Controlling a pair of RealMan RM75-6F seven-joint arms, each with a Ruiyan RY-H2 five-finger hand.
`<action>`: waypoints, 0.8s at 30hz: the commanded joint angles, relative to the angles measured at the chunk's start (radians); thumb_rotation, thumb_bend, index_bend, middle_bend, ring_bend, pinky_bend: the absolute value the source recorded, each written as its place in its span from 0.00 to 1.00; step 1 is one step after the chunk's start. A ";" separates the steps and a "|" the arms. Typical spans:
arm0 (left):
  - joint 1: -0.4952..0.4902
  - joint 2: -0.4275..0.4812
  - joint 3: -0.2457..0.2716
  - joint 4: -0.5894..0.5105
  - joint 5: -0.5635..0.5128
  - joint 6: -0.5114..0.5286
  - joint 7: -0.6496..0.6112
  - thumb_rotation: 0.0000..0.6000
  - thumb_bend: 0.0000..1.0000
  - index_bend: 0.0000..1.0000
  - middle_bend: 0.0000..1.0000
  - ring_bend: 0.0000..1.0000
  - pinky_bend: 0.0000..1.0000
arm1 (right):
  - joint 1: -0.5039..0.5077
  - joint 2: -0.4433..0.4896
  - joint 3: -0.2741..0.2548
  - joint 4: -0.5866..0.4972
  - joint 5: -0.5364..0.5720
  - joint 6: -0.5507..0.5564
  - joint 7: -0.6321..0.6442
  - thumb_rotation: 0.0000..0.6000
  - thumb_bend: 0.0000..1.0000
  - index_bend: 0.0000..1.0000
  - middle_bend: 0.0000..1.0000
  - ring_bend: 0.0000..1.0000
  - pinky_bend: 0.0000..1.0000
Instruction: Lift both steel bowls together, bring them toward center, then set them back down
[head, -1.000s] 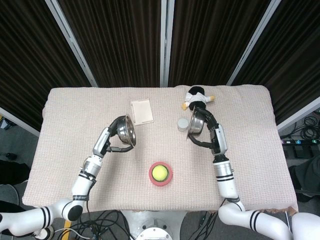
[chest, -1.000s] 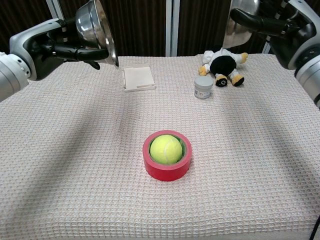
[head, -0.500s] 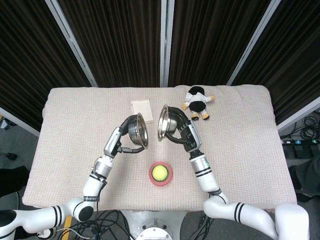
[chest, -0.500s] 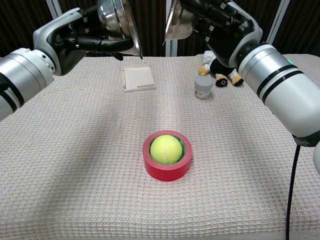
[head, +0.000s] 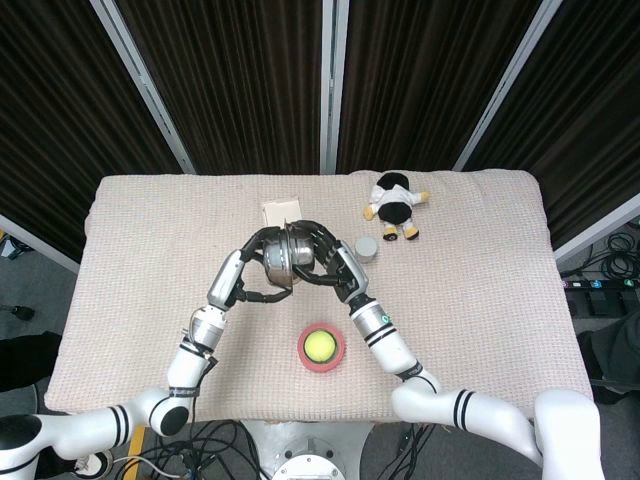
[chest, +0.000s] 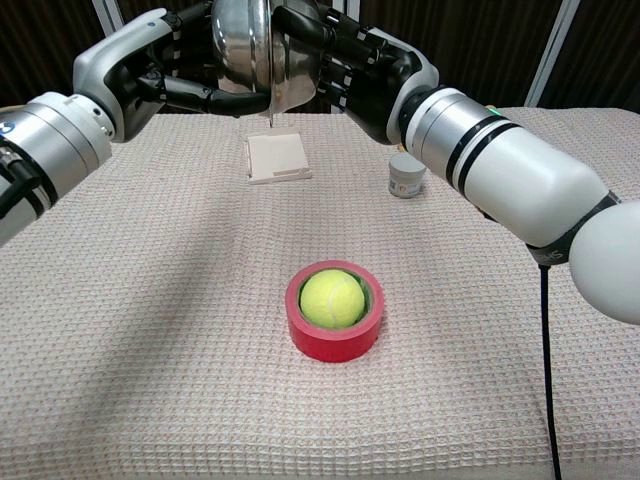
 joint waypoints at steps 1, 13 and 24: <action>0.022 0.013 0.008 -0.006 0.000 0.019 -0.024 1.00 0.26 0.39 0.36 0.29 0.48 | -0.015 0.004 0.004 -0.005 -0.002 0.022 0.009 1.00 0.22 0.39 0.30 0.23 0.35; 0.009 0.008 0.005 0.012 0.001 0.006 -0.062 1.00 0.26 0.39 0.36 0.29 0.48 | 0.002 0.002 0.011 -0.016 -0.006 -0.003 0.046 1.00 0.22 0.39 0.31 0.24 0.36; 0.030 0.042 -0.005 0.023 -0.008 0.030 -0.080 1.00 0.26 0.39 0.36 0.29 0.48 | -0.037 0.026 0.007 -0.012 -0.022 0.060 0.022 1.00 0.23 0.39 0.31 0.24 0.36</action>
